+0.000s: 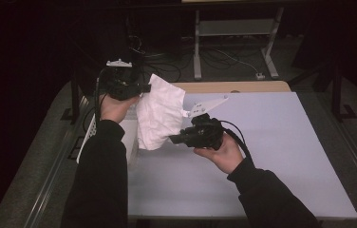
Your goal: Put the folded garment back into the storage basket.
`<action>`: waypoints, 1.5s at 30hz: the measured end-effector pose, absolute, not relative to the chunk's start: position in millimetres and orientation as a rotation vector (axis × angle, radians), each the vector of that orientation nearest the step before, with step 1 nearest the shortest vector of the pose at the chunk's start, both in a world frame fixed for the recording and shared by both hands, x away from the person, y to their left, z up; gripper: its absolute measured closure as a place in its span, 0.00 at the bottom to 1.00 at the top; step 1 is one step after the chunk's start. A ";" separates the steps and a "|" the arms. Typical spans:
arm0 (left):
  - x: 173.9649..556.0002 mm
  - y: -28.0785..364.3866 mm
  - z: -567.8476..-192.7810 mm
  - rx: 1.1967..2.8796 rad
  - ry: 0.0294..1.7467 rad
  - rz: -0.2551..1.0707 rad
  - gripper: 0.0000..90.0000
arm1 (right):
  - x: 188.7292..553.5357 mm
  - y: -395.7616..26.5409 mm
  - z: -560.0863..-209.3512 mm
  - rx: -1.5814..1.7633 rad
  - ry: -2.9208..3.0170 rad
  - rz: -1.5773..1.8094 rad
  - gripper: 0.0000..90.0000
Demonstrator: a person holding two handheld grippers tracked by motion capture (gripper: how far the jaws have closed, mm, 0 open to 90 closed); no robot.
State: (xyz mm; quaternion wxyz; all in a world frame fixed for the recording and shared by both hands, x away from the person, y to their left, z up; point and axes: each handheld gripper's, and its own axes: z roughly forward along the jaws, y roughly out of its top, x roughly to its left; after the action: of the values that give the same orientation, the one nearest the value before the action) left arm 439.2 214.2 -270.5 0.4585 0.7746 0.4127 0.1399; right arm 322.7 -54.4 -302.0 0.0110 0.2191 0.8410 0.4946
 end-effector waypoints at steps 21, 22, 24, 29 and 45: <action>435.6 261.7 -271.9 1.885 1.089 0.383 0.95 | 332.0 -7.5 -298.4 0.620 2.651 1.557 0.88; 435.6 261.7 -271.9 1.885 1.089 0.383 0.95 | 332.3 -5.1 -298.2 0.614 2.649 1.559 0.88; 432.8 275.4 -272.0 1.867 1.114 0.392 0.95 | 333.2 3.1 -297.4 0.608 2.653 1.564 0.88; 429.6 286.7 -272.5 1.854 1.131 0.399 0.95 | 334.9 12.5 -297.2 0.593 2.662 1.565 0.88; 424.4 320.1 -274.5 1.827 1.171 0.441 0.95 | 339.0 48.8 -300.4 0.556 2.685 1.570 0.88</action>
State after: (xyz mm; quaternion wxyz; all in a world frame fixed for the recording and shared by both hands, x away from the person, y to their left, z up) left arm 424.4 320.1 -274.5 0.4472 0.7380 0.4729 0.1783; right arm 339.0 48.8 -300.4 -0.0088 0.1761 0.8497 0.4969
